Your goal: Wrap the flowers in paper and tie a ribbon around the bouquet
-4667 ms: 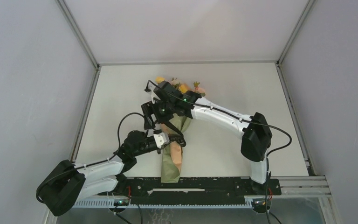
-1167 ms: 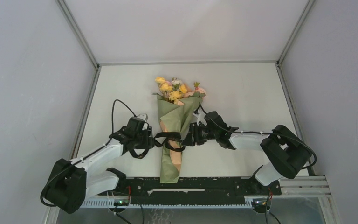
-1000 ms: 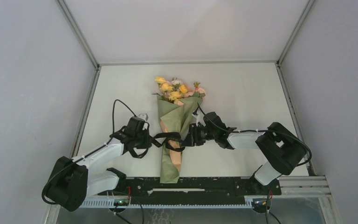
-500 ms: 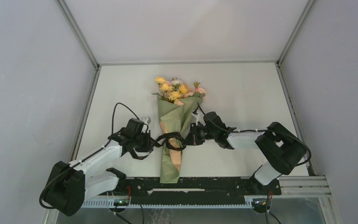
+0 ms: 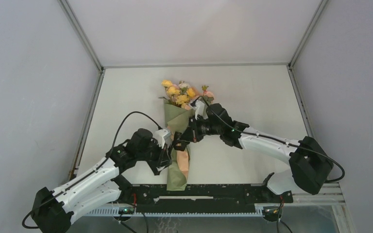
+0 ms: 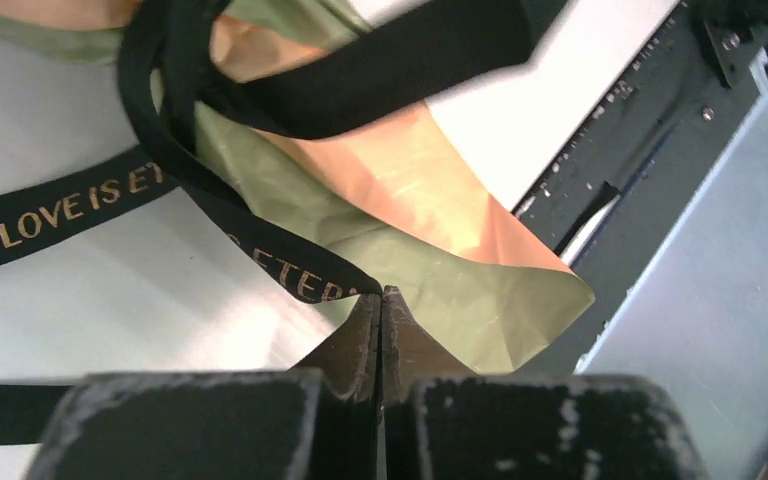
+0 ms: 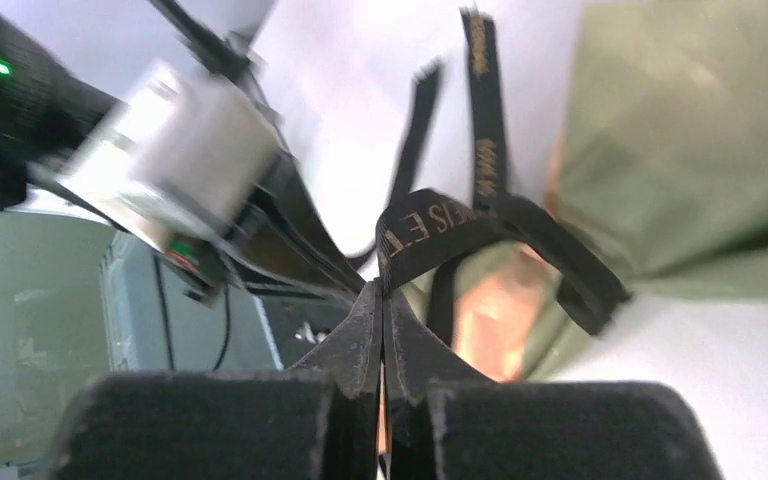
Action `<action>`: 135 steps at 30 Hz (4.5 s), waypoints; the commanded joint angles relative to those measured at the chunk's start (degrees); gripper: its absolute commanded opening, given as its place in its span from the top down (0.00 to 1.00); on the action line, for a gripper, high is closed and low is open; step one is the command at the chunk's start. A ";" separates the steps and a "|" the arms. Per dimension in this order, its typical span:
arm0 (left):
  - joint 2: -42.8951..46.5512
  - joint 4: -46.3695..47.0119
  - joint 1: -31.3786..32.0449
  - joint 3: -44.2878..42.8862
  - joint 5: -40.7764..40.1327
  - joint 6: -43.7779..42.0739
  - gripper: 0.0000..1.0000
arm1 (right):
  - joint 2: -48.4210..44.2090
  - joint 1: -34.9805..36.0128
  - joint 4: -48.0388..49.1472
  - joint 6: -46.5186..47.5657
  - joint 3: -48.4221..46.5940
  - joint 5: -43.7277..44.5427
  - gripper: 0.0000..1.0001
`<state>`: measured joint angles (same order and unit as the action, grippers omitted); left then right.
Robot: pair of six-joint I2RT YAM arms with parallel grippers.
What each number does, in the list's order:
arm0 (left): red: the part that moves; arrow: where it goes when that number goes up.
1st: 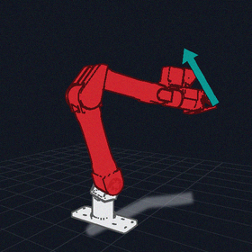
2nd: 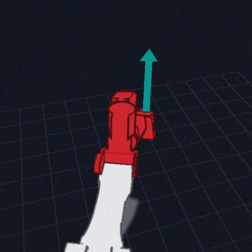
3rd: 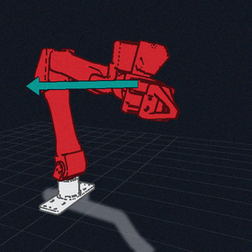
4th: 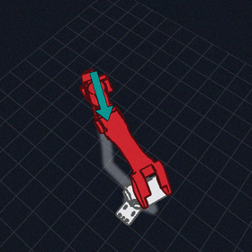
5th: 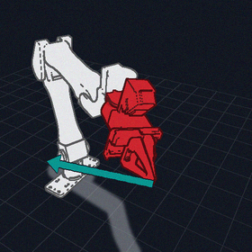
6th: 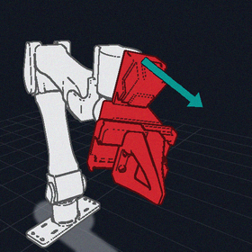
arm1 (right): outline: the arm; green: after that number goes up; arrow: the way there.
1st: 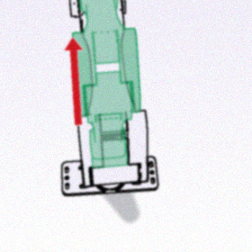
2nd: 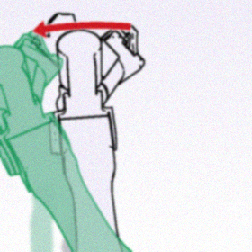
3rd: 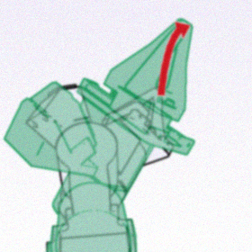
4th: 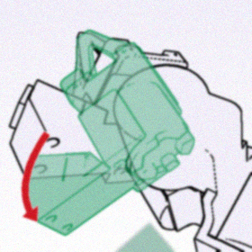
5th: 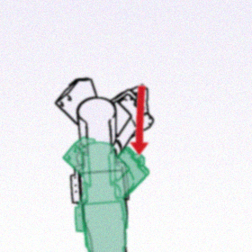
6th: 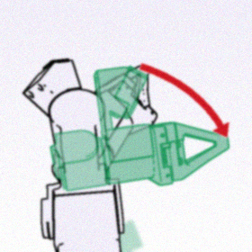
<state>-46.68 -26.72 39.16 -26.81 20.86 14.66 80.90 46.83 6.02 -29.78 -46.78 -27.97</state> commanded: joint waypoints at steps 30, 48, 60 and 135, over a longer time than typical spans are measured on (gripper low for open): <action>-6.12 26.46 0.00 4.56 -2.11 8.06 1.00 | 14.15 0.30 -30.78 9.99 -26.35 13.64 0.48; -7.27 28.68 -2.09 4.31 -1.61 7.57 1.00 | 20.10 -0.38 -26.91 14.87 -23.73 7.66 0.50; -7.93 30.28 -2.66 3.21 -1.03 6.84 1.00 | 13.85 -1.47 -20.11 11.63 -18.11 6.39 1.00; -26.39 43.16 -3.50 -3.16 8.61 0.78 0.82 | 19.84 -15.66 14.72 9.09 -0.11 -30.71 0.73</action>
<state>-74.28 18.35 36.49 -28.53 28.36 20.25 100.84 31.79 14.31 -19.40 -48.12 -54.33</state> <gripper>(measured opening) 0.131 0.267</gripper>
